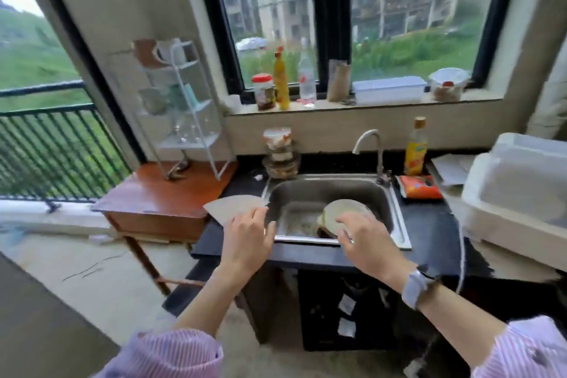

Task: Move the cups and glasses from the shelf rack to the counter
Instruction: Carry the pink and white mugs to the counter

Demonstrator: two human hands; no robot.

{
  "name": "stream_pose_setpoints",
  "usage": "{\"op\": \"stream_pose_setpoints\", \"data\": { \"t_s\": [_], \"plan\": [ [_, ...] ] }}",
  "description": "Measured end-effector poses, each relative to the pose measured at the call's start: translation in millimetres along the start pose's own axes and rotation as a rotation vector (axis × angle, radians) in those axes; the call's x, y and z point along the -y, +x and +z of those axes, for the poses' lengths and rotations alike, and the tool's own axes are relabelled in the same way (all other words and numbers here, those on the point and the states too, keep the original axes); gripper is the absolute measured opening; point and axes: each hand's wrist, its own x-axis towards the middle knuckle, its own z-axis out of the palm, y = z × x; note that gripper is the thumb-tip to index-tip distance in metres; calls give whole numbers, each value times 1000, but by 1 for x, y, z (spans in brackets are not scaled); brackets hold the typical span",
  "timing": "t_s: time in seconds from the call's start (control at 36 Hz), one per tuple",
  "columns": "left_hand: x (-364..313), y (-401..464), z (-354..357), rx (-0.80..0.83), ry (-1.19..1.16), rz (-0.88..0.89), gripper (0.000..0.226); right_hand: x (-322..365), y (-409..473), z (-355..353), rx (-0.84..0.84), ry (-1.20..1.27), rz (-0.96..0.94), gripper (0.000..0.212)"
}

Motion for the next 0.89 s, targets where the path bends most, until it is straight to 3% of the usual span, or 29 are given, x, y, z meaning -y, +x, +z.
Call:
{"op": "stream_pose_setpoints", "data": {
  "t_s": [0.14, 0.33, 0.58, 0.89],
  "plan": [
    [106, -8, -45, -94, 50, -193, 34, 98, 63, 46, 58, 5, -229, 30],
    [207, 5, -68, -154, 98, -379, 36, 186, 140, 103, 150, 60, -369, 31],
    [314, 124, -80, -189, 92, -390, 31, 252, 289, 160, 133, 83, -452, 31],
    [411, 288, -112, -307, -48, -347, 25, 322, 463, 171, 35, 100, -501, 27]
  ]
}}
